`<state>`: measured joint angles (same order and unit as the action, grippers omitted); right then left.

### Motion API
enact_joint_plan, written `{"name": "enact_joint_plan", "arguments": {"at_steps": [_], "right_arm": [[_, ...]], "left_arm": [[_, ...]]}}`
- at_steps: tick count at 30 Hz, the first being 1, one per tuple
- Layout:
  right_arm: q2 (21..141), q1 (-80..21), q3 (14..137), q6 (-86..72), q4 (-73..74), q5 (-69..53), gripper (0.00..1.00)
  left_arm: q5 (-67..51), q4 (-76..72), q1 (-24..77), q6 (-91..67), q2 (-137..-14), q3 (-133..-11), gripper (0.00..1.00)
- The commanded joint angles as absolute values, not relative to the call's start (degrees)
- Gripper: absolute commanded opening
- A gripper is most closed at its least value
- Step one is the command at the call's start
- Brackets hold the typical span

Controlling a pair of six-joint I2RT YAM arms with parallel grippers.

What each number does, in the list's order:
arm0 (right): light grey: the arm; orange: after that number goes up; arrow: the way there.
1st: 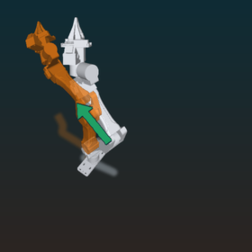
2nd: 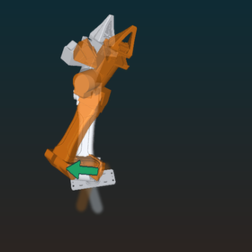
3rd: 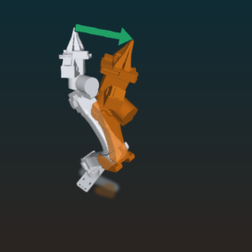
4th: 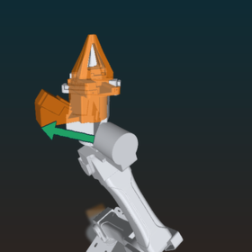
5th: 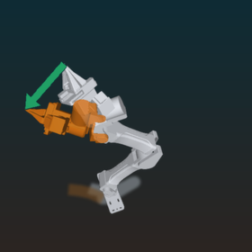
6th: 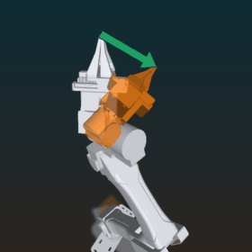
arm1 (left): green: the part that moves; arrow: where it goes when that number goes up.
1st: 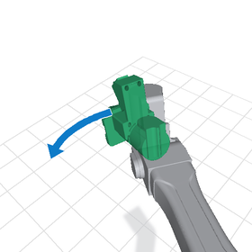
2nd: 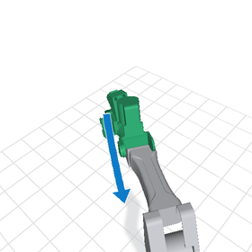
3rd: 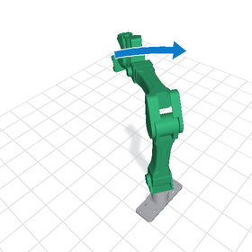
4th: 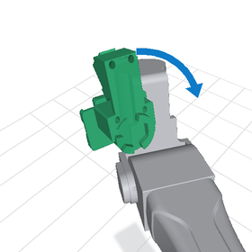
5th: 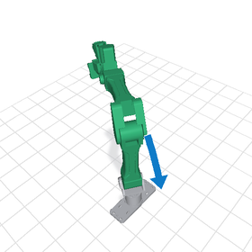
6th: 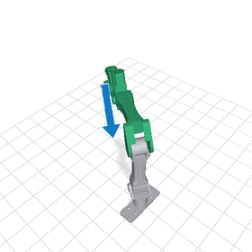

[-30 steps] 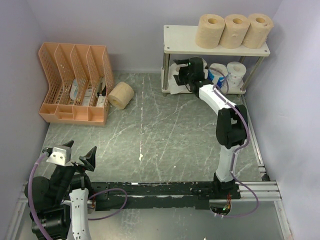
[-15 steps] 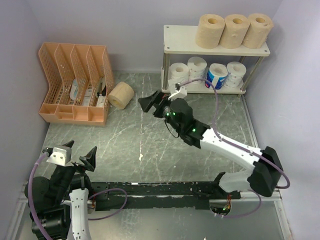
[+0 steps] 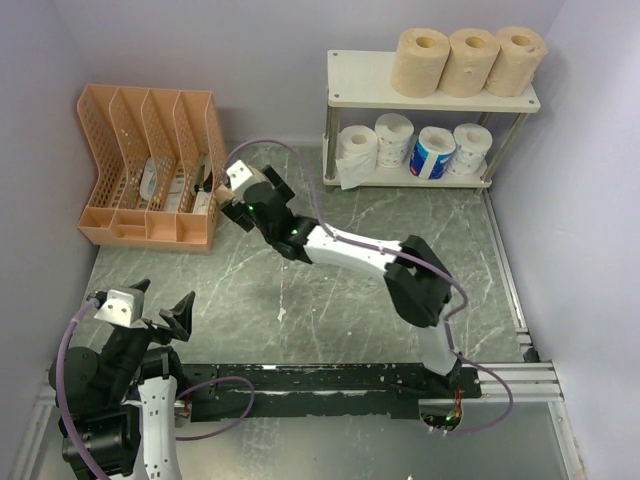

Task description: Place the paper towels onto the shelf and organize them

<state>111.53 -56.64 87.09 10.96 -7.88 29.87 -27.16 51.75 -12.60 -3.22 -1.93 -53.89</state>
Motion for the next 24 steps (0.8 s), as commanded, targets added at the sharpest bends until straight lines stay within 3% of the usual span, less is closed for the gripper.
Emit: {"name": "enact_joint_plan", "arguments": {"at_steps": [1,11,24], "right_arm": [[118.6,-52.7,99.5,18.5,-4.9,26.8,1.00],[134.4,-51.7,116.5,13.2,3.0,19.2,0.97],[139.2,-51.6,117.5,11.2,2.2,17.6,0.97]], "left_arm": [[-26.9,50.5,-12.4,-3.4,-1.4,-54.0,0.99],[-26.7,50.1,-12.4,-3.6,0.0,-53.8,0.99],[-25.8,50.3,-12.5,-3.8,0.0,-53.9,0.99]]}}
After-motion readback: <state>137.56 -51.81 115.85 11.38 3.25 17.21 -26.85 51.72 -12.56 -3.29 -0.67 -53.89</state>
